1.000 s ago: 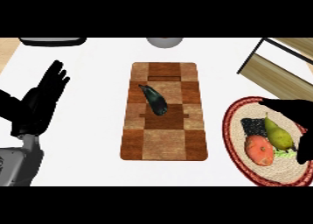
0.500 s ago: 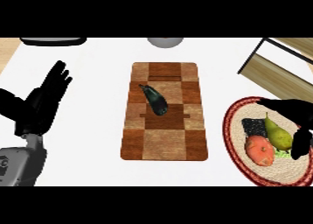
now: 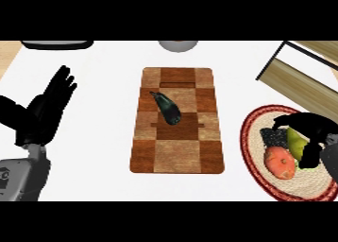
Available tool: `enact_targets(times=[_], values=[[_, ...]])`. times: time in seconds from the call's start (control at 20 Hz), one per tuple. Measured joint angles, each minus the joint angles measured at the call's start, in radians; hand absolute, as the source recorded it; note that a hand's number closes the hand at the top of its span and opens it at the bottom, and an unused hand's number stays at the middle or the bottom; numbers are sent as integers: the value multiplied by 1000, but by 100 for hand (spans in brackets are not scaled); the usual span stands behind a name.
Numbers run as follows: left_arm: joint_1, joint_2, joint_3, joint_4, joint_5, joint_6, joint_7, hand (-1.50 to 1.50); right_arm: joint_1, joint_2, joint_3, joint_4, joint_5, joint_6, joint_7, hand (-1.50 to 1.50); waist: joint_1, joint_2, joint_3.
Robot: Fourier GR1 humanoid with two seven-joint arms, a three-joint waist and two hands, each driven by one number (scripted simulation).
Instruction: Pick the pear from the placemat and place it in the tiered shelf
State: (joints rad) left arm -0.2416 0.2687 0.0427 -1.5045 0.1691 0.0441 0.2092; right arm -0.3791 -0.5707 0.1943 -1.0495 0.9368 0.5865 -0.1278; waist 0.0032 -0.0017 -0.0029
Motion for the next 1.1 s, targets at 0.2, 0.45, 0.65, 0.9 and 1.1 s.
enact_targets(times=[0.2, 0.45, 0.65, 0.9, 1.1], values=[[-6, -8, 8, 1, -3, -9, 7, 0, 7, -2, 13, 19, 51, -68, -64, 150, 1, -4, -5], [-19, -7, 28, -1, -2, -16, 26, 0, 8, 5, -5, 47, 84, -167, -140, 150, 0, -5, -6], [-12, -21, 22, -7, -22, -7, 23, 0, 39, 22, -33, 6, 72, -205, -168, 150, -4, -4, -3], [30, -15, 38, -13, -24, -4, 13, 0, 227, 74, 52, -279, 53, -264, -234, 150, -42, -17, -4], [35, -6, 53, -23, -23, 6, 29, 0, 419, 90, 114, -526, 21, -308, -280, 150, -68, -20, -1]])
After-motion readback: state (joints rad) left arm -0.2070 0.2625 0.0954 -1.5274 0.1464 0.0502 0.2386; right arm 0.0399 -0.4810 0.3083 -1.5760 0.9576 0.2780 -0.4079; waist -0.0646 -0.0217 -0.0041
